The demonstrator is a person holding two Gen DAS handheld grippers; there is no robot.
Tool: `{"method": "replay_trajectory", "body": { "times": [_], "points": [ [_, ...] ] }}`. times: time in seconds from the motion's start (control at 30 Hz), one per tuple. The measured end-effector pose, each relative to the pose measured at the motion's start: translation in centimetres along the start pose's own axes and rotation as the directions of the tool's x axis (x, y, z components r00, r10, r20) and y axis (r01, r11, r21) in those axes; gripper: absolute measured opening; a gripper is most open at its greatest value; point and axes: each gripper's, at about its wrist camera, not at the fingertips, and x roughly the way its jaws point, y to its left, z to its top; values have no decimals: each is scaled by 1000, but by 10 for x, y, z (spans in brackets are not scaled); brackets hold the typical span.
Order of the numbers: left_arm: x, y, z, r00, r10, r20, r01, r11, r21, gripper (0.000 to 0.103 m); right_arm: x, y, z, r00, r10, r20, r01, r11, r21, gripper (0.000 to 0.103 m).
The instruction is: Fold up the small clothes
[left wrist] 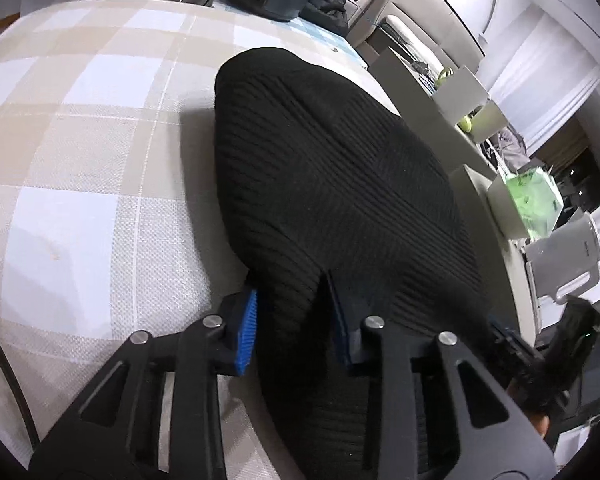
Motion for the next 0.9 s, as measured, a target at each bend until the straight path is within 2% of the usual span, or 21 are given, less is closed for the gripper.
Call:
{"method": "replay_trajectory", "body": {
  "times": [0.07,0.23,0.37,0.43,0.57,0.6,0.67,0.73,0.8,0.9],
  "points": [
    [0,2,2,1000,1,0,-1,1000,0,26,5,3,0,1000,3,-6,-3,1000,1,28],
    [-13,18,10,997,63,36,-63,998,-2,25,17,30,3,997,63,-37,-64,998,-24,21],
    [-33,51,23,987,143,69,-140,989,-45,26,30,76,1,990,129,-56,-133,988,-77,20],
    [-41,66,28,986,153,62,-149,986,-69,26,36,94,0,987,150,-58,-155,983,-99,20],
    [-67,71,25,977,179,113,-174,983,-50,28,29,88,2,987,154,-36,-156,986,-62,24],
    [-73,67,21,977,175,124,-173,985,-28,30,23,80,2,987,161,-23,-161,986,-36,25],
    [-84,58,9,979,156,133,-158,987,7,50,4,61,2,987,157,10,-158,987,11,25],
    [-90,47,-5,981,132,140,-138,990,41,53,-13,53,-2,986,167,25,-167,986,20,25],
    [-90,27,-24,988,91,128,-104,990,98,56,-25,55,-8,977,211,27,-211,977,16,25],
    [-84,0,-49,996,38,77,-52,982,182,58,-33,64,-21,956,293,-1,-293,956,18,36]
  ]
}}
